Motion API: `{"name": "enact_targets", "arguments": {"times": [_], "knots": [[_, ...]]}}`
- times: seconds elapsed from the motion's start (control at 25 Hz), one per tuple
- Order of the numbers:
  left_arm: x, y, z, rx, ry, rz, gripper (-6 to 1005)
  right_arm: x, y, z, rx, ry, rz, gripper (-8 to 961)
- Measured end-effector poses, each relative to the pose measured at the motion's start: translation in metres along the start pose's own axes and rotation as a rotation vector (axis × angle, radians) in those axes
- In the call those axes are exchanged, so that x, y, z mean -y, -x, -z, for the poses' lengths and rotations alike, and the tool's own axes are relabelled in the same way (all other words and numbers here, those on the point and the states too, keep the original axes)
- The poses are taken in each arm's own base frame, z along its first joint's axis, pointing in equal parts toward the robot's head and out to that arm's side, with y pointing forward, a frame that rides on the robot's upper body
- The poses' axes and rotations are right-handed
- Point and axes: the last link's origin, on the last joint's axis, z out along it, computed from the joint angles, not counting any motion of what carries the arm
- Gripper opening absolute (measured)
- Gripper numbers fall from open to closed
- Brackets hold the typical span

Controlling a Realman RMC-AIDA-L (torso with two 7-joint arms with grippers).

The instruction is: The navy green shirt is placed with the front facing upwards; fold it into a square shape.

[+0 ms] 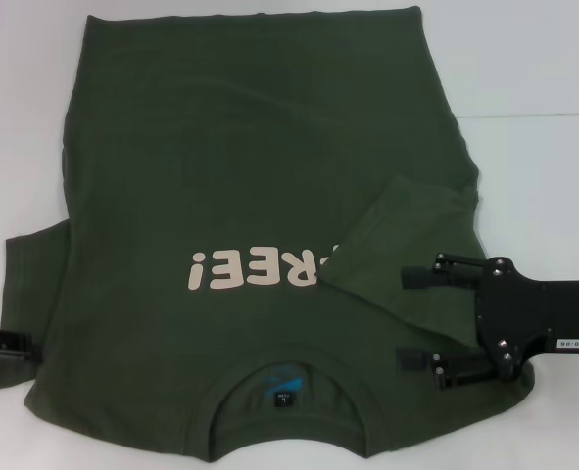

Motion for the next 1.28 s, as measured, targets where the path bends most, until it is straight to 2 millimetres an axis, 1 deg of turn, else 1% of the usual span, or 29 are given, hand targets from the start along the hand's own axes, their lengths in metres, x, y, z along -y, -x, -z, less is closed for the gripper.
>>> {"name": "enact_targets", "arguments": {"times": [0.64, 1.28], "knots": [[-0.0017, 0.0009, -0.0051, 0.010, 0.009, -0.001, 811, 0.0011, 0.0010, -0.0008, -0.001, -0.001, 0.003, 946], [-0.0009, -0.0014, -0.0026, 0.007, -0.005, -0.012, 812, 0.0031, 0.0021, -0.0011, -0.003, -0.005, 0.008, 947]]}}
